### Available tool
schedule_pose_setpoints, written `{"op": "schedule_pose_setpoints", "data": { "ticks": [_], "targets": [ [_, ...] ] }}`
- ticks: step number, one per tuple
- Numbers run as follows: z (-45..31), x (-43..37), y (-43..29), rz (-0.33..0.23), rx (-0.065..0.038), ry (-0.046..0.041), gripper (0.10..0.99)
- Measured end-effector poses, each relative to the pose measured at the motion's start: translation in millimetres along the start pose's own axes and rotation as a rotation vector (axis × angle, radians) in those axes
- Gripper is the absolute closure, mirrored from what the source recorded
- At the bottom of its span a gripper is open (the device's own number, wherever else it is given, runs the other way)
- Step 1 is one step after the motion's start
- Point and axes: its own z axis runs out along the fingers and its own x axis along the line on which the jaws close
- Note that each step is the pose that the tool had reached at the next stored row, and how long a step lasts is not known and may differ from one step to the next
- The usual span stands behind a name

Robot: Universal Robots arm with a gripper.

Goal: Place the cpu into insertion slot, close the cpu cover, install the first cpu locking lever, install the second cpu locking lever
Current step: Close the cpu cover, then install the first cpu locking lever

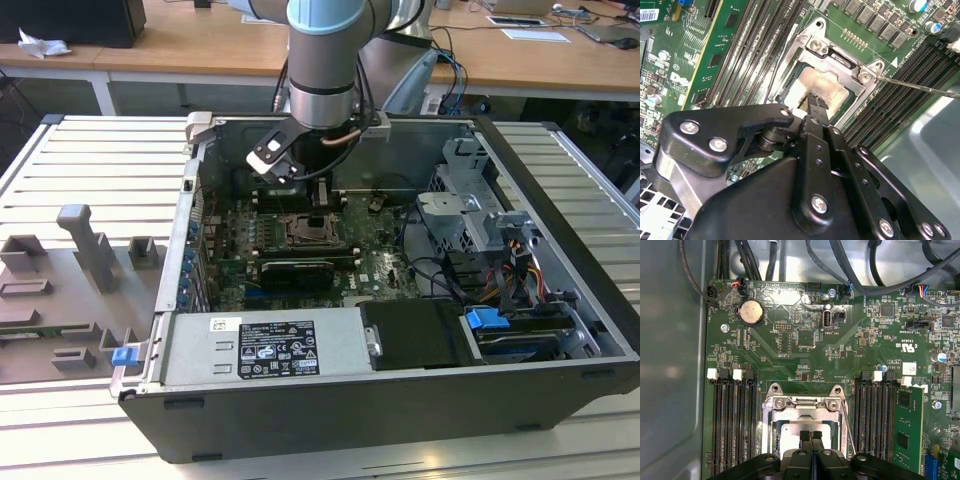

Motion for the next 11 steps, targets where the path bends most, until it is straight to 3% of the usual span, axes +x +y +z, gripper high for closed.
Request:
{"op": "schedule_pose_setpoints", "data": {
  "ticks": [11],
  "targets": [
    [-5.8,-0.2,0.2,0.0,0.0,0.0001,0.98]
  ]
}}
